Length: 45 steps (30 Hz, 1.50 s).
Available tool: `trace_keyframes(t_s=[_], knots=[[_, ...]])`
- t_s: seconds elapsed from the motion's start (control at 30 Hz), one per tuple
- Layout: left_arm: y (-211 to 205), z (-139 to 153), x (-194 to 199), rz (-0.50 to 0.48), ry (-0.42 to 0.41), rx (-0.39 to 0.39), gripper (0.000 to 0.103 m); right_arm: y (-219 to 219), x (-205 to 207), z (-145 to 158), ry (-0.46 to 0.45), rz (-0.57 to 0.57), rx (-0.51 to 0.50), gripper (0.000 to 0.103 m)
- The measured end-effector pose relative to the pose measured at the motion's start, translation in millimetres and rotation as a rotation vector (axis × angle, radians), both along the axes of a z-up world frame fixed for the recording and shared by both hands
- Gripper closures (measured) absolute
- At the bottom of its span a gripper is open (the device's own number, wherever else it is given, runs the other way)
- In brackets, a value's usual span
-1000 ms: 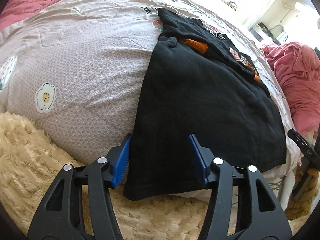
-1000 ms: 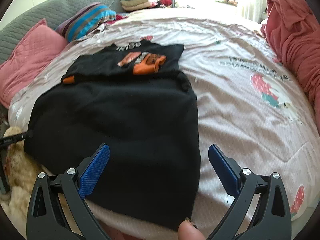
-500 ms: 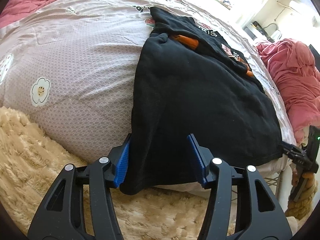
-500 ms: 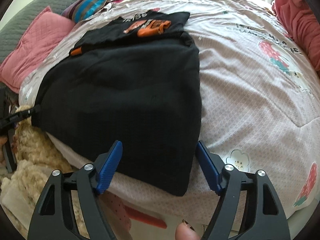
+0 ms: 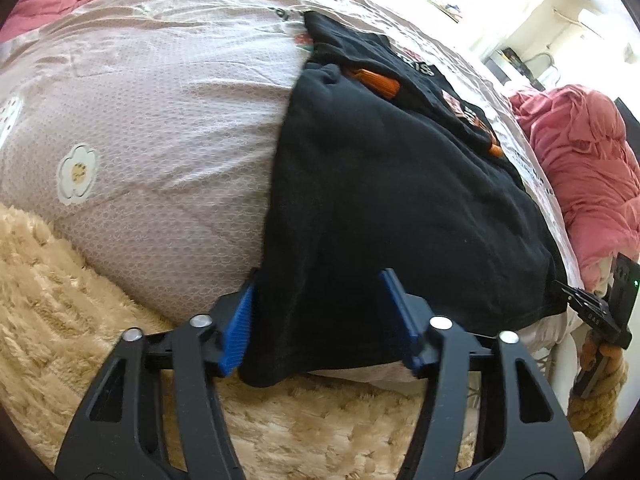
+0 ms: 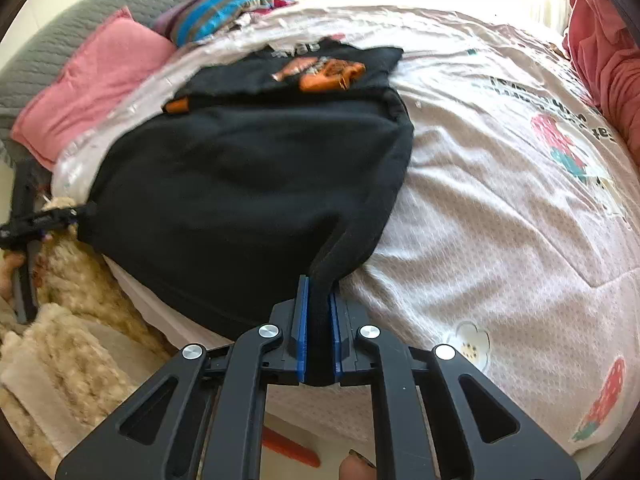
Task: Fold small clothes
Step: 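Close both tools on the hem of the black sweatshirt, then lift the hem with both tools and fold it over toward the collar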
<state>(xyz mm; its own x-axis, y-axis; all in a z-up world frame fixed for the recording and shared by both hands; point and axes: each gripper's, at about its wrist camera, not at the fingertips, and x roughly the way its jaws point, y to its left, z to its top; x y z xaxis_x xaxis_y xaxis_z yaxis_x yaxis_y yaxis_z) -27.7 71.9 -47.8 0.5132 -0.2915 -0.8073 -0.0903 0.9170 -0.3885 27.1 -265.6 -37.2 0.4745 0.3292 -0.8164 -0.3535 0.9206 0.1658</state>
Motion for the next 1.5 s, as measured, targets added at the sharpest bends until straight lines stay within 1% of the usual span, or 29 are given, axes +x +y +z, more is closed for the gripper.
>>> trace_keyframes(t_s=[0.03, 0.1, 0.17, 0.23, 0.27, 0.3, 0.4, 0.6, 0.8, 1.03, 1.1, 1.17, 1.3, 1.5], knots=[[2.5, 0.6, -1.1, 0.014, 0.000, -0.004, 0.066, -1.9, 0.5, 3.1, -0.007, -0.001, 0.029, 0.095], [4.6, 1.4, -2.5, 0.024, -0.001, -0.004, 0.071, -5.2, 2.4, 9.6, -0.021, -0.001, 0.072, 0.095], [4.8, 1.0, -2.7, 0.032, 0.003, 0.001, 0.078, -9.5, 4.0, 18.7, -0.044, -0.004, 0.112, 0.095], [4.3, 1.8, -3.2, 0.037, 0.005, 0.011, 0.093, -13.5, 5.3, 28.5, -0.072, -0.005, 0.158, 0.095], [3.6, 3.6, -4.0, 0.041, 0.006, 0.022, 0.098, -15.1, 5.6, 33.5, -0.088, -0.003, 0.178, 0.095], [3.1, 5.1, -3.8, 0.043, 0.005, 0.029, 0.101, -16.4, 6.0, 38.7, -0.104, -0.002, 0.193, 0.095], [0.1, 16.7, -4.8, 0.042, -0.026, 0.046, 0.101, -17.5, 11.1, 51.3, -0.153, -0.003, 0.228, 0.095], [3.4, 41.5, -6.3, 0.058, -0.095, 0.033, 0.101, -20.0, 18.6, 66.8, -0.225, -0.019, 0.272, 0.095], [10.7, 65.1, -3.6, 0.080, -0.148, 0.013, 0.101, -32.1, 22.6, 76.3, -0.268, -0.055, 0.320, 0.095], [7.5, 104.9, 13.4, 0.093, -0.239, 0.028, 0.101, -41.1, 28.0, 88.0, -0.320, -0.096, 0.345, 0.095], [8.0, 112.3, 17.5, 0.095, -0.253, 0.032, 0.101, -42.8, 31.7, 91.2, -0.331, -0.108, 0.348, 0.095], [7.0, 120.0, 24.2, 0.094, -0.265, 0.048, 0.101, -43.6, 36.6, 95.1, -0.343, -0.116, 0.350, 0.095], [-0.4, 129.4, 34.6, 0.090, -0.278, 0.108, 0.101, -41.7, 44.7, 101.4, -0.369, -0.125, 0.339, 0.095], [-3.7, 139.2, 49.7, 0.088, -0.289, 0.152, 0.101, -37.2, 60.2, 110.3, -0.396, -0.119, 0.321, 0.095]])
